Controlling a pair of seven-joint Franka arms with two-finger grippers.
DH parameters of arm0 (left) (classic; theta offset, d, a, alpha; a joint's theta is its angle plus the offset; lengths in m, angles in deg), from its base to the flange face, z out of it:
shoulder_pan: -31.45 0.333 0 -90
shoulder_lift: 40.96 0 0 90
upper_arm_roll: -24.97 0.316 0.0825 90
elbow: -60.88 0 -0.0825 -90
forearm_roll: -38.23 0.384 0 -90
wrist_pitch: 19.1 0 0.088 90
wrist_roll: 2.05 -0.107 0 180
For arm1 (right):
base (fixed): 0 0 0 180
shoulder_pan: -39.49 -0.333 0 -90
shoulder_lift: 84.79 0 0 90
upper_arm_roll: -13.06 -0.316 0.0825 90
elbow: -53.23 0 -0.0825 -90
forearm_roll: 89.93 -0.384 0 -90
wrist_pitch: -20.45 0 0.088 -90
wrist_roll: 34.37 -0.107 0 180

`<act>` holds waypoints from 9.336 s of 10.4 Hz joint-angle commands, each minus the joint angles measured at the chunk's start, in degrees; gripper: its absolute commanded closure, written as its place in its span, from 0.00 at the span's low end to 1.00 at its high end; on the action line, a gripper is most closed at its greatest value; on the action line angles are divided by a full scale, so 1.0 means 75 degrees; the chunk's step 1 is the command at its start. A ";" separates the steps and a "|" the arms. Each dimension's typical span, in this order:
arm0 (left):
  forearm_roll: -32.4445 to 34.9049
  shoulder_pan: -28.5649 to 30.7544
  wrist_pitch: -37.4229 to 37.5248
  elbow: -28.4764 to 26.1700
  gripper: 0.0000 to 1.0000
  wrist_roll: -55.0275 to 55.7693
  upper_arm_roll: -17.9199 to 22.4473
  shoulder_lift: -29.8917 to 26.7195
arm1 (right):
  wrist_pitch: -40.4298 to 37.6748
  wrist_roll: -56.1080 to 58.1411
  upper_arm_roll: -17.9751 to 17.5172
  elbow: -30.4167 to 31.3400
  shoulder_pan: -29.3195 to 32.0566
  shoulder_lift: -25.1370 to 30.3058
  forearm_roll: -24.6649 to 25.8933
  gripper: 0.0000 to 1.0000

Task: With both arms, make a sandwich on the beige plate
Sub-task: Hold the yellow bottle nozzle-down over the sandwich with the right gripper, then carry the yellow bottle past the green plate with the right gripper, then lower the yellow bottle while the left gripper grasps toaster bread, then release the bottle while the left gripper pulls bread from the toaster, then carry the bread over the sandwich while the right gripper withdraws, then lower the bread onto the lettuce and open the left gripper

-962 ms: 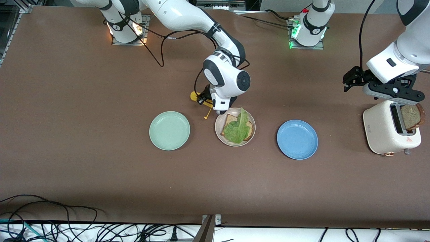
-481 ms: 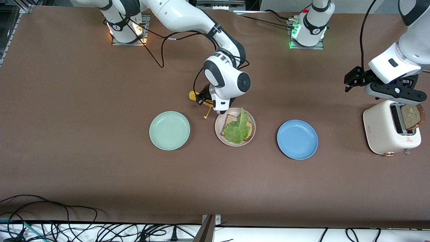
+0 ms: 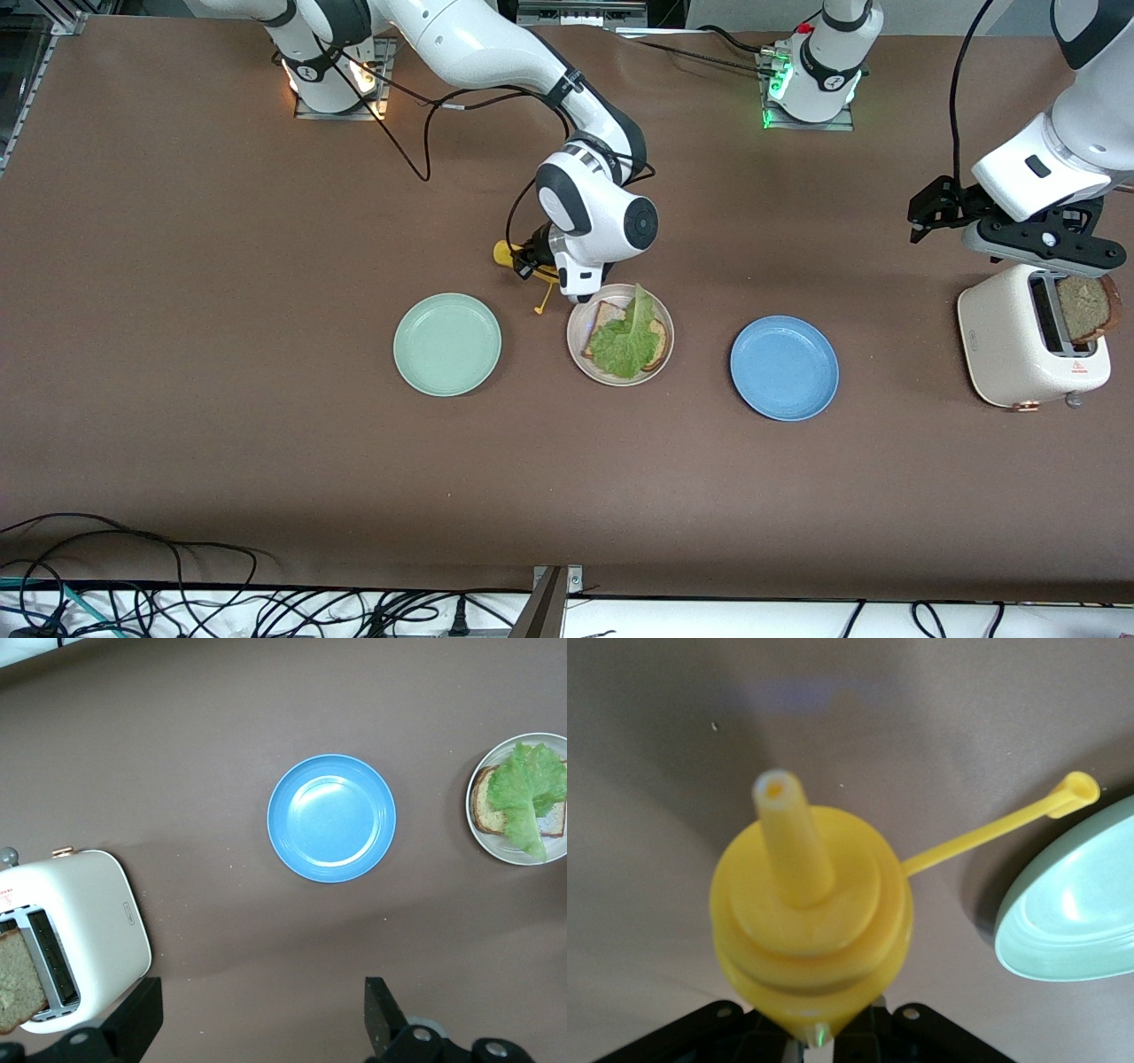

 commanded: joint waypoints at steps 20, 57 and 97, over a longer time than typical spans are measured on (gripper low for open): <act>-0.0166 0.0039 0.0229 0.0193 0.00 0.0016 -0.0008 0.0087 | 0.4534 0.3880 -0.1276 0.6188 0.5151 0.5905 -0.0673 1.00; 0.0302 0.4679 -0.1120 0.0543 1.00 -0.2679 0.0004 0.2771 | 0.5937 0.6110 -0.1009 0.7085 0.6304 0.4770 -0.3708 0.00; -0.6014 0.0929 -0.0579 0.2020 0.01 -0.3253 -0.2646 0.7094 | 0.1563 -0.3639 -0.4230 0.5198 0.8894 0.7817 -0.0028 0.00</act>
